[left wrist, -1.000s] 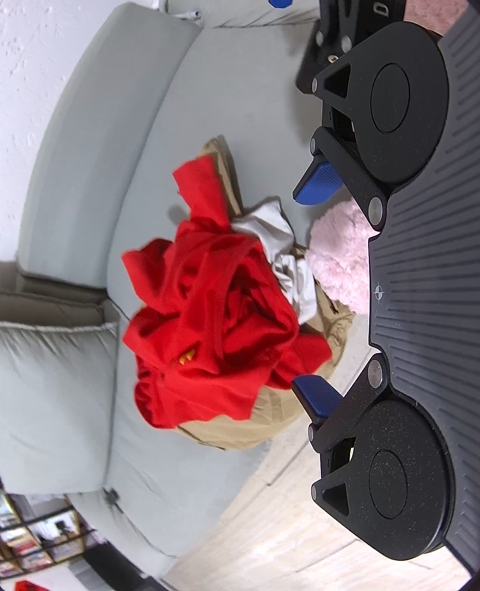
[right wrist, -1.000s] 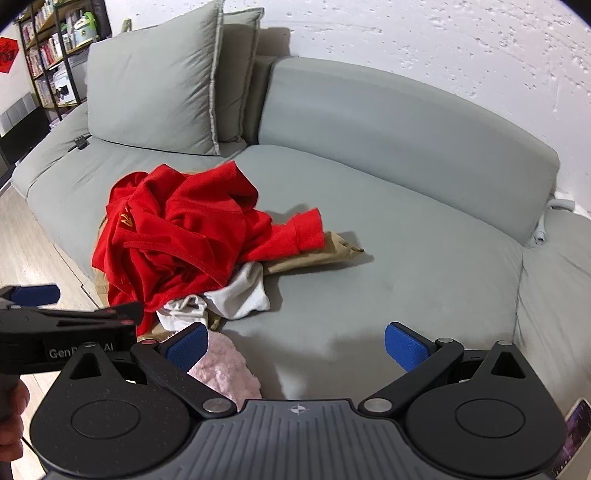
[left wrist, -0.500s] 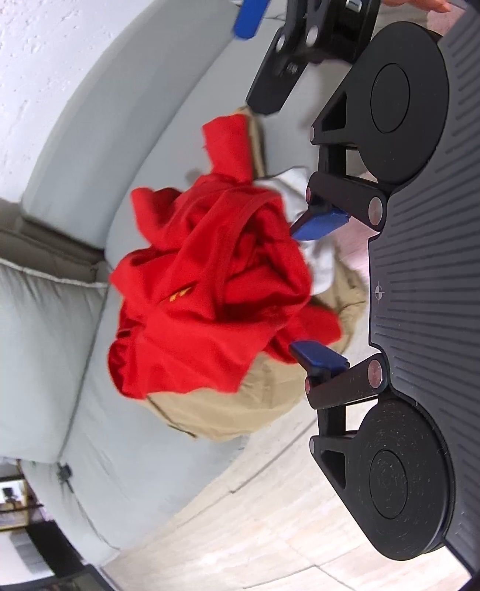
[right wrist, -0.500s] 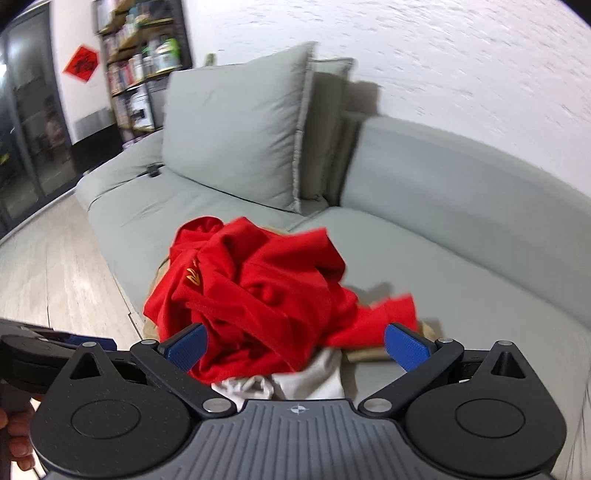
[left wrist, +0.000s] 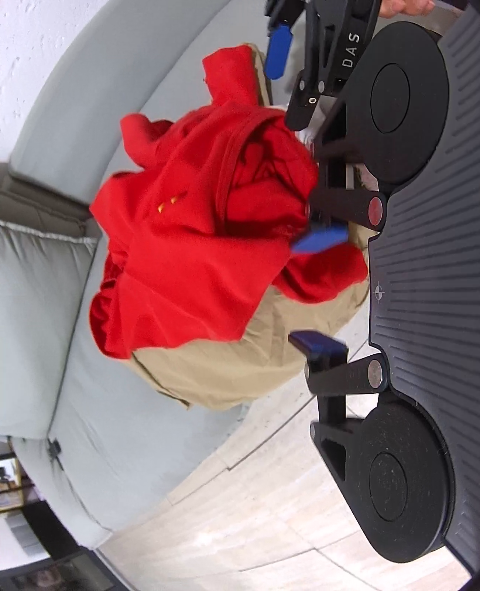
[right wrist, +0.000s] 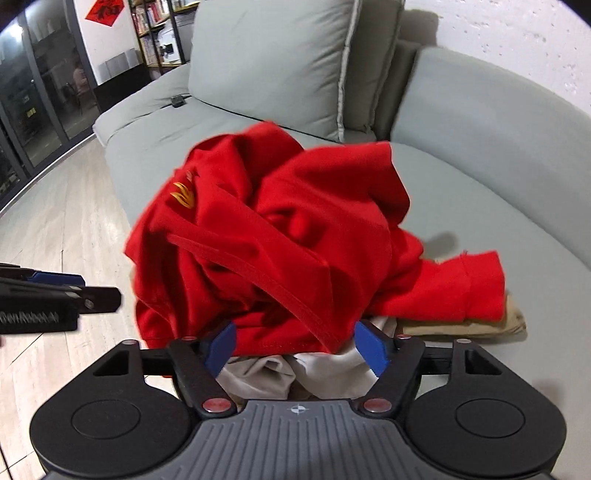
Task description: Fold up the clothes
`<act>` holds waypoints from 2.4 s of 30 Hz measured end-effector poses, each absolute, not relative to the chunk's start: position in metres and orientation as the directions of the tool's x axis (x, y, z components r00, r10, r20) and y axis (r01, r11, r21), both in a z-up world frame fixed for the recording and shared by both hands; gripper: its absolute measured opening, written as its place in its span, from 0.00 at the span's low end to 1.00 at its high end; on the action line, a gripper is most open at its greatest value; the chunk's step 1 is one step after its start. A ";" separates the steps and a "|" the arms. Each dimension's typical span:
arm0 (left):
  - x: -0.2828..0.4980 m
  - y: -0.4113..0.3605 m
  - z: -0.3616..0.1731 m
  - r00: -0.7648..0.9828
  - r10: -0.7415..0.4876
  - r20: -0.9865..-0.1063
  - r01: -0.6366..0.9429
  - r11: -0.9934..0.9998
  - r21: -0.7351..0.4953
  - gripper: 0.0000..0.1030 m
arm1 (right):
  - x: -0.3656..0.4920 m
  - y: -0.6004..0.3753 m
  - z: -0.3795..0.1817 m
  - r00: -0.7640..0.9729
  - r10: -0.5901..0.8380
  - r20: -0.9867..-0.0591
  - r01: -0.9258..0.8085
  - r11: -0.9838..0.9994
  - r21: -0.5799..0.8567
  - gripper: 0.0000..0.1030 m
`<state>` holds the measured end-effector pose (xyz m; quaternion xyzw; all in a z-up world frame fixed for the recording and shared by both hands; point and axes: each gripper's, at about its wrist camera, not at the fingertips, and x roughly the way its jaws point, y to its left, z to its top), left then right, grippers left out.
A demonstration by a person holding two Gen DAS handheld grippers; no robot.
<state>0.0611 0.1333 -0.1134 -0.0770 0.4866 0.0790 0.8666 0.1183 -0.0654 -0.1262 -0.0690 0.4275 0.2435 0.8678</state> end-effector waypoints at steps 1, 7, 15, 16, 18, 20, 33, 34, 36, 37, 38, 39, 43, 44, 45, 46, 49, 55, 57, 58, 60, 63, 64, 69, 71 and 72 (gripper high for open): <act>0.063 0.134 -0.115 0.516 0.060 -0.854 -0.208 0.976 -0.057 0.35 | 0.121 -0.065 -0.130 0.514 0.358 -0.779 -0.479 0.874 0.085 0.64; 0.070 0.129 -0.121 0.518 0.094 -0.850 -0.203 0.979 -0.016 0.43 | 0.135 -0.057 -0.148 0.495 0.343 -0.798 -0.489 0.869 0.071 0.34; 0.063 0.123 -0.110 0.537 0.098 -0.838 -0.189 0.982 -0.006 0.45 | 0.123 -0.074 -0.121 0.550 0.356 -0.755 -0.441 0.892 0.099 0.06; 0.062 0.120 -0.107 0.543 0.096 -0.834 -0.182 0.983 -0.006 0.45 | 0.120 -0.078 -0.113 0.565 0.359 -0.743 -0.431 0.896 0.104 0.06; 0.059 0.112 -0.102 0.555 0.088 -0.827 -0.163 0.987 -0.004 0.47 | 0.109 -0.097 -0.080 0.628 0.380 -0.679 -0.391 0.909 0.146 0.06; 0.057 0.099 -0.093 0.575 0.077 -0.815 -0.131 0.991 0.001 0.48 | 0.099 -0.115 -0.044 0.686 0.402 -0.607 -0.367 0.911 0.190 0.05; 0.034 -0.042 0.005 0.766 -0.140 -0.627 0.191 0.981 0.015 0.52 | -0.031 -0.299 0.183 0.983 0.160 -0.090 -0.150 0.983 0.108 0.05; 0.030 -0.058 0.007 0.760 -0.178 -0.625 0.233 0.973 0.006 0.52 | -0.042 -0.310 0.188 0.987 0.137 -0.082 -0.129 0.987 0.095 0.05; 0.024 -0.083 0.005 0.738 -0.226 -0.636 0.294 0.956 0.001 0.53 | -0.074 -0.337 0.176 0.987 0.081 -0.140 -0.071 0.995 0.069 0.06; 0.021 -0.095 0.000 0.724 -0.240 -0.646 0.321 0.947 0.008 0.53 | -0.077 -0.343 0.165 0.984 0.063 -0.167 -0.054 0.997 0.062 0.06; 0.017 -0.105 -0.006 0.713 -0.245 -0.657 0.340 0.940 0.018 0.53 | -0.083 -0.354 0.137 0.971 0.025 -0.237 -0.013 0.999 0.052 0.06; 0.013 -0.117 -0.015 0.695 -0.250 -0.674 0.366 0.930 0.033 0.53 | -0.088 -0.366 0.109 0.952 -0.014 -0.306 0.027 0.999 0.040 0.06; -0.002 -0.149 -0.058 0.607 -0.220 -0.764 0.441 0.893 0.092 0.53 | -0.073 -0.399 -0.025 0.774 -0.055 -0.631 0.141 0.986 0.087 0.07; -0.004 -0.154 -0.066 0.591 -0.208 -0.780 0.452 0.886 0.106 0.53 | -0.075 -0.407 -0.066 0.693 -0.063 -0.718 0.169 0.983 0.076 0.07; -0.008 -0.158 -0.075 0.568 -0.195 -0.800 0.469 0.875 0.119 0.53 | -0.082 -0.415 -0.107 0.621 -0.088 -0.779 0.195 0.980 0.044 0.07; -0.011 -0.160 -0.083 0.550 -0.190 -0.813 0.482 0.867 0.123 0.53 | -0.085 -0.418 -0.127 0.590 -0.095 -0.802 0.203 0.979 0.034 0.07; -0.020 -0.162 -0.100 0.505 -0.188 -0.843 0.510 0.852 0.115 0.53 | -0.096 -0.428 -0.142 0.562 -0.105 -0.821 0.227 0.973 0.031 0.08; -0.030 -0.172 -0.127 0.445 -0.187 -0.876 0.563 0.819 0.112 0.55 | -0.095 -0.470 -0.151 0.529 -0.177 -0.830 0.269 0.963 -0.033 0.40; -0.031 -0.180 -0.138 0.408 -0.182 -0.895 0.578 0.810 0.099 0.56 | -0.090 -0.472 -0.153 0.507 -0.185 -0.842 0.270 0.962 -0.048 0.49; -0.032 -0.184 -0.143 0.389 -0.180 -0.904 0.585 0.806 0.091 0.57 | -0.087 -0.472 -0.154 0.497 -0.185 -0.848 0.268 0.962 -0.053 0.61; -0.033 -0.191 -0.154 0.350 -0.176 -0.920 0.598 0.798 0.075 0.58 | -0.093 -0.475 -0.160 0.465 -0.185 -0.866 0.265 0.962 -0.064 0.80; -0.029 -0.194 -0.165 0.315 -0.151 -0.937 0.572 0.818 0.060 0.58 | -0.104 -0.472 -0.158 0.466 -0.169 -0.869 0.249 0.967 -0.054 0.80; -0.025 -0.192 -0.169 0.308 -0.135 -0.942 0.548 0.834 0.060 0.58 | -0.109 -0.472 -0.157 0.468 -0.161 -0.869 0.246 0.968 -0.048 0.80; -0.014 -0.174 -0.178 0.261 -0.123 -0.957 0.466 0.885 0.013 0.58 | -0.134 -0.480 -0.152 0.500 -0.084 -0.862 0.261 0.964 0.057 0.76; -0.014 -0.168 -0.180 0.224 -0.148 -0.963 0.442 0.896 -0.035 0.57 | -0.140 -0.485 -0.150 0.521 -0.053 -0.852 0.276 0.955 0.109 0.67; -0.013 -0.166 -0.182 0.205 -0.166 -0.965 0.423 0.904 -0.066 0.54 | -0.146 -0.489 -0.150 0.535 -0.035 -0.844 0.286 0.948 0.142 0.59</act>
